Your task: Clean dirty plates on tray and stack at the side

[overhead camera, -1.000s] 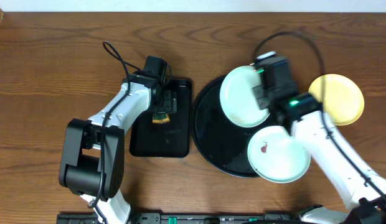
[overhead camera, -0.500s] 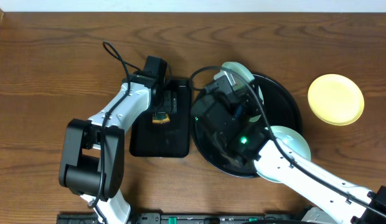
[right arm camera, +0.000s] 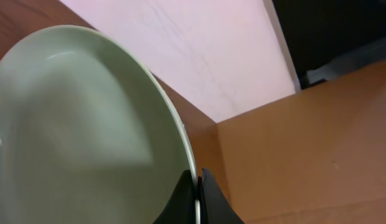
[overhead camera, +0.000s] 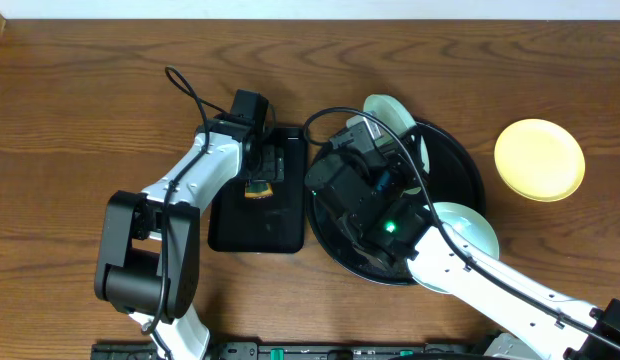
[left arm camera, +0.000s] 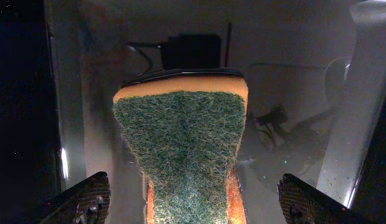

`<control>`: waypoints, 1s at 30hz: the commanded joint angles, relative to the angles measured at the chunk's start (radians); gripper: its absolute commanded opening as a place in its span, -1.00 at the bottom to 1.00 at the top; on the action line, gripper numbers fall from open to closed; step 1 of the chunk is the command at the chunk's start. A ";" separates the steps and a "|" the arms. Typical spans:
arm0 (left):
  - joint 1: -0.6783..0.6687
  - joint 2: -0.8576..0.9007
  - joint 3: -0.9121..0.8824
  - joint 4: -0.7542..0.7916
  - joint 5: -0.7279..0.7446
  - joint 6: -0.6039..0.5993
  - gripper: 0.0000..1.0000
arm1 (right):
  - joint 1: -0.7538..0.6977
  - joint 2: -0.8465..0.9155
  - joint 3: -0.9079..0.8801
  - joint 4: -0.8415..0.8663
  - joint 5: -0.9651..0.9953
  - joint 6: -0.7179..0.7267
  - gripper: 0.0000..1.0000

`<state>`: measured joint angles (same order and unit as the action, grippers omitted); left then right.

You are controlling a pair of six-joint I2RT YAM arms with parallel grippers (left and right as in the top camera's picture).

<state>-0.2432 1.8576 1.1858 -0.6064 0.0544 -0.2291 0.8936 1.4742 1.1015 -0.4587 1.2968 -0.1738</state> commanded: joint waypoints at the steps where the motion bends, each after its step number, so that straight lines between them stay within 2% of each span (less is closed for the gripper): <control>1: 0.002 0.005 -0.007 -0.006 0.006 0.006 0.74 | 0.004 -0.023 0.016 0.003 -0.024 0.020 -0.98; 9: 0.002 0.005 -0.007 -0.006 0.006 0.006 0.74 | -0.024 -0.023 0.015 0.002 -0.069 0.066 -0.98; 12: 0.002 0.005 -0.007 -0.006 0.006 0.006 0.74 | -0.063 -0.023 0.015 -0.006 -0.229 0.113 -0.98; 16: 0.002 0.005 -0.007 -0.006 0.006 0.006 0.74 | -0.167 -0.023 0.015 -0.021 -0.538 0.206 -0.98; 20: 0.002 0.005 -0.007 -0.006 0.006 0.006 0.74 | -0.346 -0.023 0.015 -0.029 -0.925 0.286 -0.98; 23: 0.002 0.005 -0.007 -0.006 0.006 0.006 0.74 | -0.494 -0.023 0.015 -0.034 -1.112 0.316 -0.98; 30: 0.002 0.005 -0.007 -0.006 0.006 0.006 0.74 | -0.911 -0.023 0.015 -0.061 -1.268 0.320 -0.98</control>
<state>-0.2432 1.8576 1.1858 -0.6071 0.0540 -0.2287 0.1108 1.4742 1.1015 -0.5175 0.1638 0.1093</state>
